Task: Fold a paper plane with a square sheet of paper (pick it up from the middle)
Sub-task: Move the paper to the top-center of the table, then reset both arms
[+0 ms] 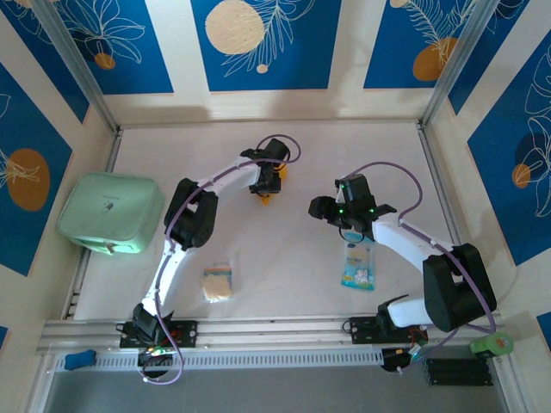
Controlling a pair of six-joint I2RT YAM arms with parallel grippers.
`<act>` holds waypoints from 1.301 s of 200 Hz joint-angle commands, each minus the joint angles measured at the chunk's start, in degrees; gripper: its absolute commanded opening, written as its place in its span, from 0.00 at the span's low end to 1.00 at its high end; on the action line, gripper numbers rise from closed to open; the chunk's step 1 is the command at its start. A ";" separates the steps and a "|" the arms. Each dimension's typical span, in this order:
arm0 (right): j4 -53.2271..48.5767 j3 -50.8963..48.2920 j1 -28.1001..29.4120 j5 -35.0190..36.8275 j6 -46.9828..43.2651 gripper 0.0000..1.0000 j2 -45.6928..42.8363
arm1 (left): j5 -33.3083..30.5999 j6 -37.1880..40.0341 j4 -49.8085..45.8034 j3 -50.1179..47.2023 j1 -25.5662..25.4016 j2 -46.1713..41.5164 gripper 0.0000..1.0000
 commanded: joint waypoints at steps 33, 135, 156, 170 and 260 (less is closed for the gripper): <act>-0.76 1.02 -0.21 -0.93 0.61 0.65 -0.13 | -1.06 -1.05 -0.77 0.38 -0.28 -7.65 0.48; -8.89 8.65 -3.16 8.37 -8.61 0.75 -8.83 | -10.66 1.95 11.78 -21.08 0.48 -36.32 0.65; -9.42 9.30 -4.03 13.76 -12.07 0.87 -12.38 | -15.98 4.55 19.00 -32.95 0.96 -47.25 0.82; -8.72 8.51 -5.03 17.36 -13.55 0.95 -14.76 | -20.20 7.63 24.60 -41.92 1.25 -54.02 0.92; 10.23 -9.93 -13.01 33.97 -15.30 0.99 -19.20 | -30.69 26.64 57.17 -86.46 13.20 -76.32 0.99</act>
